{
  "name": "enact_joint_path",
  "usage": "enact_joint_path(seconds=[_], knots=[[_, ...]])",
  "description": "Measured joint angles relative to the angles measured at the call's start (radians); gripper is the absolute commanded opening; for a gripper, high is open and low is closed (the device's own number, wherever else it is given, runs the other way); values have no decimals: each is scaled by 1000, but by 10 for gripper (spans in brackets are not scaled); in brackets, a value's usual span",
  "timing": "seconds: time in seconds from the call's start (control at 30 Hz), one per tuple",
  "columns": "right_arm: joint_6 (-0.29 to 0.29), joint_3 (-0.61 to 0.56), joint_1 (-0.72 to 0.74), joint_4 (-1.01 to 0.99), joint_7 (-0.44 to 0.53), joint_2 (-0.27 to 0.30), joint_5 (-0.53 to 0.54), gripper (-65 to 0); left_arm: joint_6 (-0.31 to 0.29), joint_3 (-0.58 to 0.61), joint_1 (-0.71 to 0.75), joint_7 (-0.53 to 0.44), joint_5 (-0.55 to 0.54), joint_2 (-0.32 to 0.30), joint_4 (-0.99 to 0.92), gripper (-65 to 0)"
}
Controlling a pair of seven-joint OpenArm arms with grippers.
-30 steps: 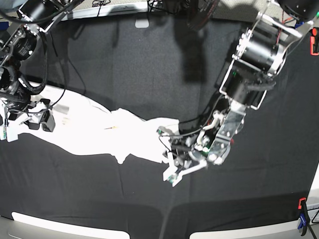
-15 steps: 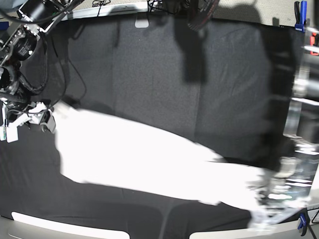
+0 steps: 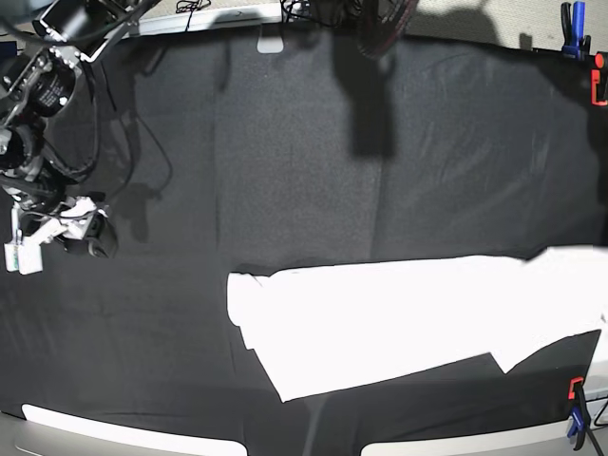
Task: Layout the t-shirt on the table in an organized manner, then fold the t-shirt properly
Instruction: 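Lift and swing the shirt with the left gripper to spread it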
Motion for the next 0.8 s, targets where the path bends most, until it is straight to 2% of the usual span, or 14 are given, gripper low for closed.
enact_joint_path(seconds=[0.13, 0.3, 0.43, 0.5, 0.67, 0.8], knots=[[0, -50, 0, 0, 0, 0, 1, -336, -73, 0, 94, 23, -101, 35, 0, -650], [0, -109, 0, 0, 0, 0, 2, -336, -75, 0, 192, 23, -105, 126, 46, -650], [0, -118, 0, 0, 0, 0, 0, -336, -75, 2, 253, 43, -105, 198, 187, -650], [0, -117, 0, 0, 0, 0, -33, -336, -75, 1, 285, 51, -105, 237, 280, -650], [0, -117, -2, 0, 0, 0, -84, -336, -76, 3, 322, 73, -99, 359, 536, -650], [0, -115, -1, 0, 0, 0, -99, -336, -78, 0, 278, 48, -92, 510, 720, -650]])
